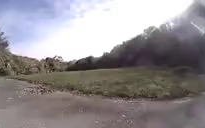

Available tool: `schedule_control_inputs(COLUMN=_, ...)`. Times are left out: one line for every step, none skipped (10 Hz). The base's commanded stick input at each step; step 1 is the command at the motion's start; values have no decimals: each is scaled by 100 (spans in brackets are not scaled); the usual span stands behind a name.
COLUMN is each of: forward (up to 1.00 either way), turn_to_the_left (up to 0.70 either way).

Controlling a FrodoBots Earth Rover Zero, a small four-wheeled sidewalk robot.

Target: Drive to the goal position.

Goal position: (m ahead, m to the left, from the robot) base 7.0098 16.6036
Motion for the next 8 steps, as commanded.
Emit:
schedule_control_inputs(forward=0, turn_to_the_left=0)
schedule_control_inputs(forward=0, turn_to_the_left=29)
schedule_control_inputs(forward=0, turn_to_the_left=36)
schedule_control_inputs(forward=0, turn_to_the_left=43)
schedule_control_inputs(forward=0, turn_to_the_left=45)
schedule_control_inputs(forward=0, turn_to_the_left=45)
schedule_control_inputs(forward=0, turn_to_the_left=45)
schedule_control_inputs(forward=0, turn_to_the_left=45)
